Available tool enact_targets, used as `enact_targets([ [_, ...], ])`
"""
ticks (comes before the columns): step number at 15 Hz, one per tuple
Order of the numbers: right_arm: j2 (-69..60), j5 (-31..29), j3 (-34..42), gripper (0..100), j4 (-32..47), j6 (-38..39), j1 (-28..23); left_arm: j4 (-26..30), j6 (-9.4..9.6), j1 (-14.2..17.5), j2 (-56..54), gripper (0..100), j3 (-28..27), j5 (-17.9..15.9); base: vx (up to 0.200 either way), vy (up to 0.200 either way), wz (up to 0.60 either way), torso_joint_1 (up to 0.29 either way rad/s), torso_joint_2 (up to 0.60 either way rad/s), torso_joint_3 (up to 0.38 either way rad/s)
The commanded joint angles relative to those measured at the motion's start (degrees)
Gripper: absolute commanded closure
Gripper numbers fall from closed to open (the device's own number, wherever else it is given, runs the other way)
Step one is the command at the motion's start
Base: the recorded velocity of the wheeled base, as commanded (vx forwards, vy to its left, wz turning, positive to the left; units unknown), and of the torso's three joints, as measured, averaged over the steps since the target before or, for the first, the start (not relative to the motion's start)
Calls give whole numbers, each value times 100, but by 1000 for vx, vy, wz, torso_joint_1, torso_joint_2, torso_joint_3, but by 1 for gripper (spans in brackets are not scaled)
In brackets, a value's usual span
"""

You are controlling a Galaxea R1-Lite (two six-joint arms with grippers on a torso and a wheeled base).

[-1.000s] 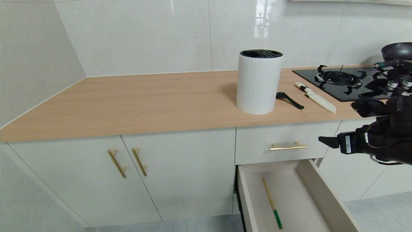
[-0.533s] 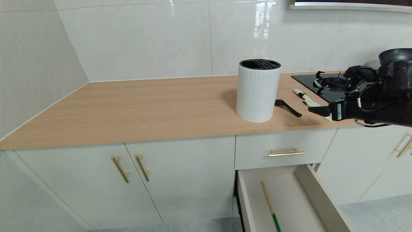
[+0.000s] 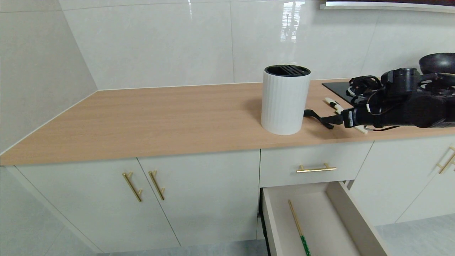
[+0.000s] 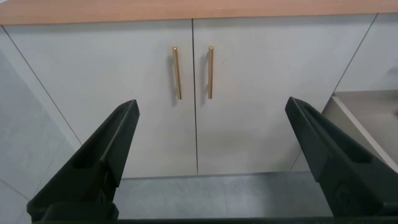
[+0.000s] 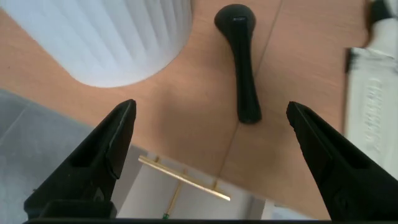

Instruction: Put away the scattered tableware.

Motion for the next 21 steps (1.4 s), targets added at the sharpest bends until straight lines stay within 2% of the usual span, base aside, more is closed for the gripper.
enact_targets([
  [1, 303, 10, -174, 0, -1, -3, -13, -4, -2, 1, 9, 0, 1, 3, 0, 0, 0, 0, 0, 0],
  [5, 496, -7, -314, 0, -28, -3, -13, -4, -2, 1, 9, 0, 1, -5, 0, 0, 0, 0, 0, 0],
  [10, 971, -16, -1308, 0, 210, -3, 4, -4, -2, 1, 9, 0, 1, -5, 0, 0, 0, 0, 0, 0],
  [12, 1120, -16, -1475, 0, 210, -12, 4, -4, -2, 1, 9, 0, 1, 3, 0, 0, 0, 0, 0, 0],
  [21, 1437, -16, -1747, 0, 218, -74, 4, 5, -2, 1, 9, 0, 1, 3, 0, 0, 0, 0, 0, 0],
])
